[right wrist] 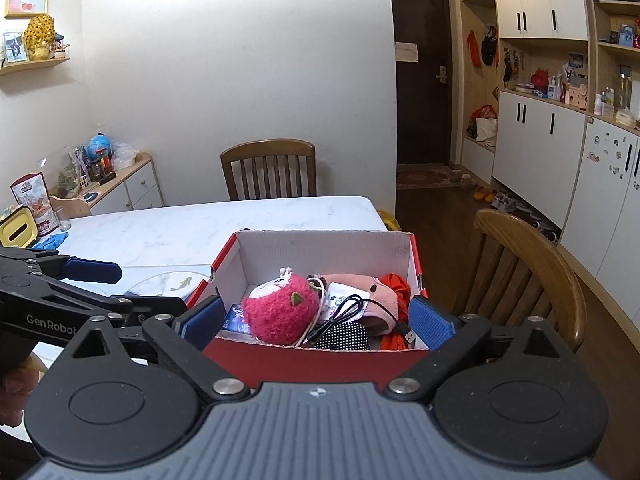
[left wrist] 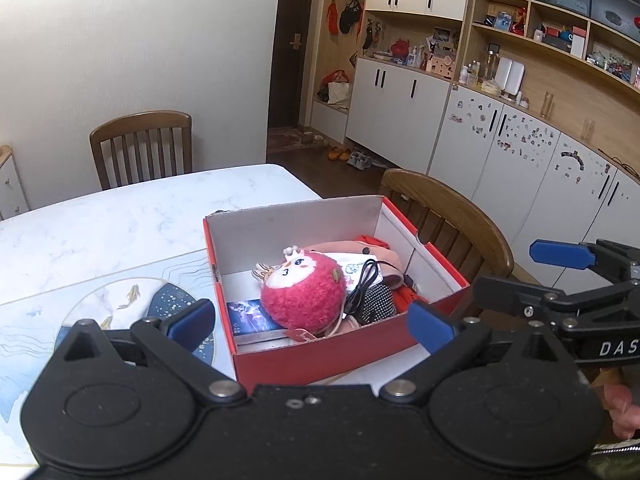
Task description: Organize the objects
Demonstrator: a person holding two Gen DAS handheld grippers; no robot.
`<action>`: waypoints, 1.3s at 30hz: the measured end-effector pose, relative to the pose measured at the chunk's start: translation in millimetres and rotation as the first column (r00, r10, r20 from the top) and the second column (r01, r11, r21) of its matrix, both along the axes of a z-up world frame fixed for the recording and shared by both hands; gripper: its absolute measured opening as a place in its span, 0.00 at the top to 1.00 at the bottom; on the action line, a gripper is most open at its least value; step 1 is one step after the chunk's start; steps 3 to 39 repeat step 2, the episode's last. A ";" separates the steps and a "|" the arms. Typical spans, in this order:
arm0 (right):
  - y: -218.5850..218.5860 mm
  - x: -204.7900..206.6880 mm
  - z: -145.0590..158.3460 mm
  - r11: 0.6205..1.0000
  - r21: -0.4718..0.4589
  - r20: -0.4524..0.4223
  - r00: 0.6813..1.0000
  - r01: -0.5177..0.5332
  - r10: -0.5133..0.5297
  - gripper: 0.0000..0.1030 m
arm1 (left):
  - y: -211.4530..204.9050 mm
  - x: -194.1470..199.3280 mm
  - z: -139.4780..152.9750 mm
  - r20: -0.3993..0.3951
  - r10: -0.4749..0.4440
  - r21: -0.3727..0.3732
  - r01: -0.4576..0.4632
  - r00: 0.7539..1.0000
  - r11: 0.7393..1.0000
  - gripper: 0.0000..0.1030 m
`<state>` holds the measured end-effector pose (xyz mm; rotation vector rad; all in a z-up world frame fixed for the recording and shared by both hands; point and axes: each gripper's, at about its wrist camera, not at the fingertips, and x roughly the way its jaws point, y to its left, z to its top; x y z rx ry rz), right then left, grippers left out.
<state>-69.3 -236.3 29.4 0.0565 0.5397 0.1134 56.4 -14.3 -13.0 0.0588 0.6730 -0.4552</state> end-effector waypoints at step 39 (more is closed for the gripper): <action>-1.0 0.2 -0.3 1.000 -0.002 -0.004 1.000 0.003 -0.003 0.04 | 0.2 0.3 0.1 0.002 0.001 0.000 -0.001 1.000 1.000 0.01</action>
